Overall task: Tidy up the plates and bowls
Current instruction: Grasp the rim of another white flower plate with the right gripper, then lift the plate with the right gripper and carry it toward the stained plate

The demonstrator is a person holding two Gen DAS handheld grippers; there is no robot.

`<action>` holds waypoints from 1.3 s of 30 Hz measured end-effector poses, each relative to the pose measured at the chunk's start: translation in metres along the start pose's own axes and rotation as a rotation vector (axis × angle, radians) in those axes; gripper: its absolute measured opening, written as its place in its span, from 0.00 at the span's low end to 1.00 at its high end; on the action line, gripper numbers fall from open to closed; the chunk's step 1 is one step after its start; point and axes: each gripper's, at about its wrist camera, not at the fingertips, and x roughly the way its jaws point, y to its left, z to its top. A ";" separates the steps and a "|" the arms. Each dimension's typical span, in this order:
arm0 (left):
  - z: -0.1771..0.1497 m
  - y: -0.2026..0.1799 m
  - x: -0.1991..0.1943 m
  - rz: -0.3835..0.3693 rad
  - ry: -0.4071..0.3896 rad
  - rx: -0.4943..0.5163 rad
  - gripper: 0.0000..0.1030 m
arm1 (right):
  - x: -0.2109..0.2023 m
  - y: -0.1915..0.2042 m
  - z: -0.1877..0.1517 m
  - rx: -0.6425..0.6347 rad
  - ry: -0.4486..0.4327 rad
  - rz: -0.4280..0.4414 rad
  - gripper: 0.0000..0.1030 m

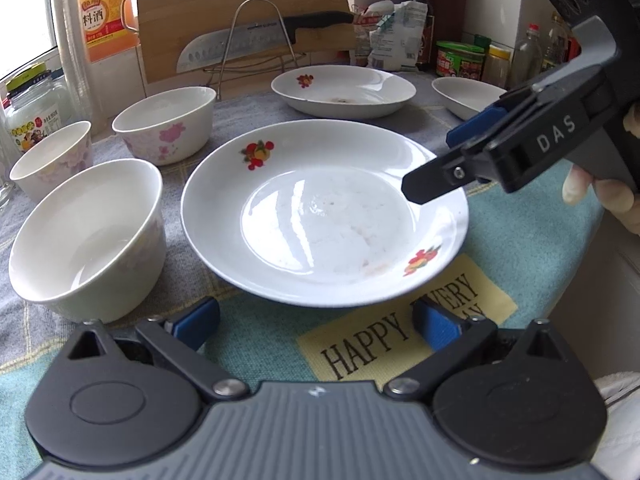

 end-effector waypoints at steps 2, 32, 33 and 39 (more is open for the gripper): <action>0.000 -0.001 0.001 0.002 -0.007 0.002 1.00 | 0.006 -0.003 0.000 -0.003 0.010 0.037 1.00; 0.005 0.005 0.010 -0.046 -0.042 0.052 1.00 | 0.075 -0.017 0.062 -0.127 0.144 0.333 1.00; 0.005 0.006 0.010 -0.047 -0.044 0.053 1.00 | 0.076 -0.017 0.065 -0.128 0.150 0.345 1.00; 0.005 0.006 0.011 -0.050 -0.049 0.055 1.00 | 0.083 -0.021 0.076 -0.116 0.184 0.390 1.00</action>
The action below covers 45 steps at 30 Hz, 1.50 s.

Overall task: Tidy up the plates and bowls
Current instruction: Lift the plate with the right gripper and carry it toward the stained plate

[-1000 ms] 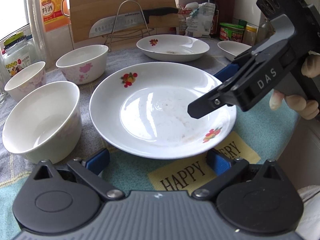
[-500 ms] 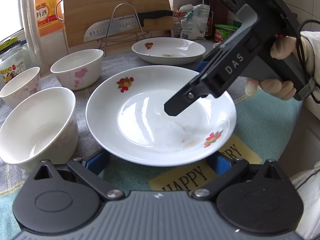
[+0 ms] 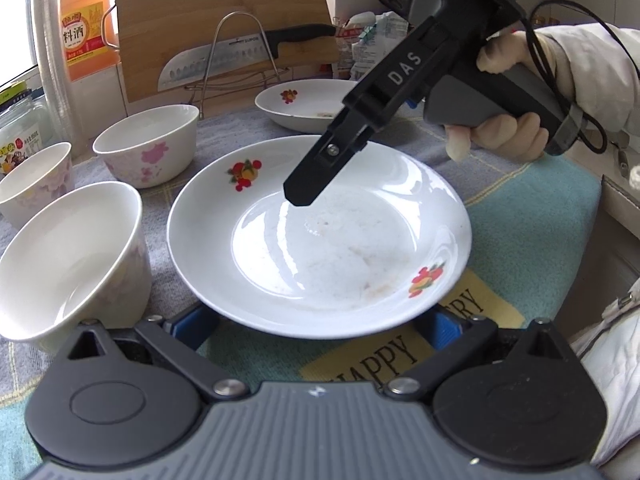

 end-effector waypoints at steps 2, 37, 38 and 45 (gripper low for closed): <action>0.000 0.000 0.000 0.000 0.000 0.000 1.00 | 0.000 -0.002 0.003 0.010 0.011 0.018 1.00; 0.018 -0.011 -0.006 0.003 0.018 0.051 0.99 | -0.012 -0.001 0.004 0.070 0.069 0.027 1.00; 0.020 -0.012 -0.006 0.000 0.018 0.053 0.99 | -0.014 -0.002 0.003 0.073 0.066 0.026 1.00; 0.039 -0.024 -0.007 -0.018 0.005 0.086 0.99 | -0.041 -0.007 -0.006 0.093 0.034 0.008 1.00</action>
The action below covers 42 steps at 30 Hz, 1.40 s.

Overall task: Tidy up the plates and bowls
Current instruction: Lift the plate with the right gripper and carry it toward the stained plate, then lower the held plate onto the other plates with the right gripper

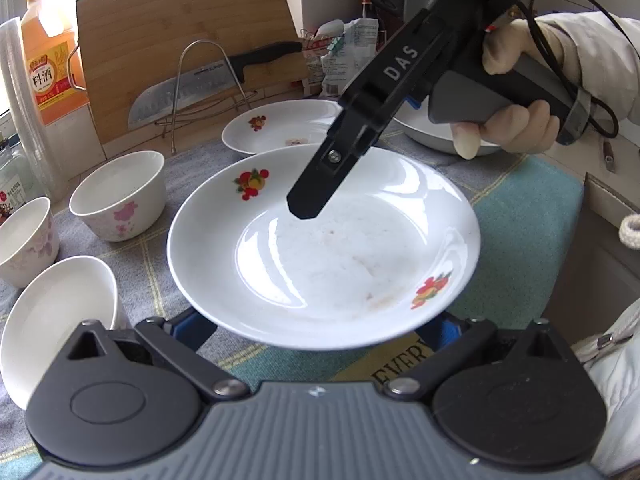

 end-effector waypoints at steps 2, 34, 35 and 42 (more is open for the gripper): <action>0.007 -0.003 0.002 -0.007 -0.003 0.011 0.99 | -0.009 -0.005 -0.004 0.008 -0.014 -0.002 1.00; 0.122 -0.097 0.103 -0.197 -0.020 0.180 0.99 | -0.140 -0.140 -0.080 0.202 -0.184 -0.145 1.00; 0.124 -0.100 0.105 -0.198 -0.022 0.184 0.99 | -0.141 -0.144 -0.081 0.209 -0.185 -0.148 1.00; 0.135 -0.112 0.127 -0.216 -0.006 0.200 0.99 | -0.150 -0.170 -0.092 0.243 -0.194 -0.160 1.00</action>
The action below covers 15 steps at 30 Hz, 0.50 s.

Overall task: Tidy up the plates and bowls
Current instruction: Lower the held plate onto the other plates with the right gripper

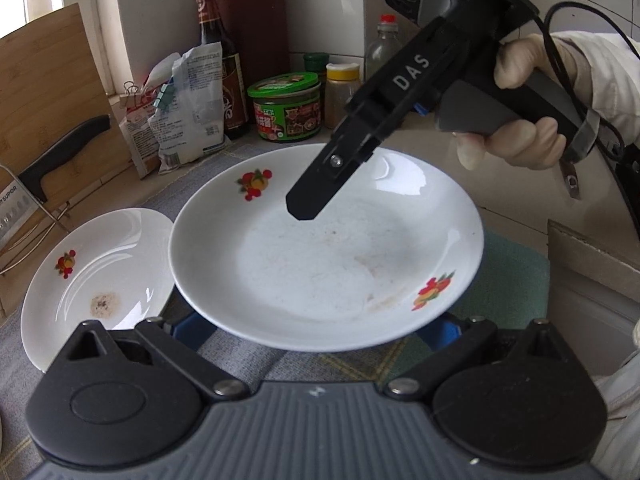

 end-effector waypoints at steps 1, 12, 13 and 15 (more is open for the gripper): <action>0.002 0.000 0.003 -0.002 0.002 0.001 0.99 | 0.000 -0.003 0.000 0.004 0.000 -0.003 1.00; 0.013 -0.003 0.024 -0.012 0.028 0.002 0.99 | 0.002 -0.032 -0.002 0.043 0.001 -0.013 1.00; 0.014 -0.004 0.025 -0.011 0.028 0.004 0.99 | 0.002 -0.034 -0.002 0.046 0.000 -0.014 1.00; 0.015 -0.004 0.027 -0.009 0.029 0.006 0.99 | 0.003 -0.037 -0.002 0.051 -0.001 -0.012 1.00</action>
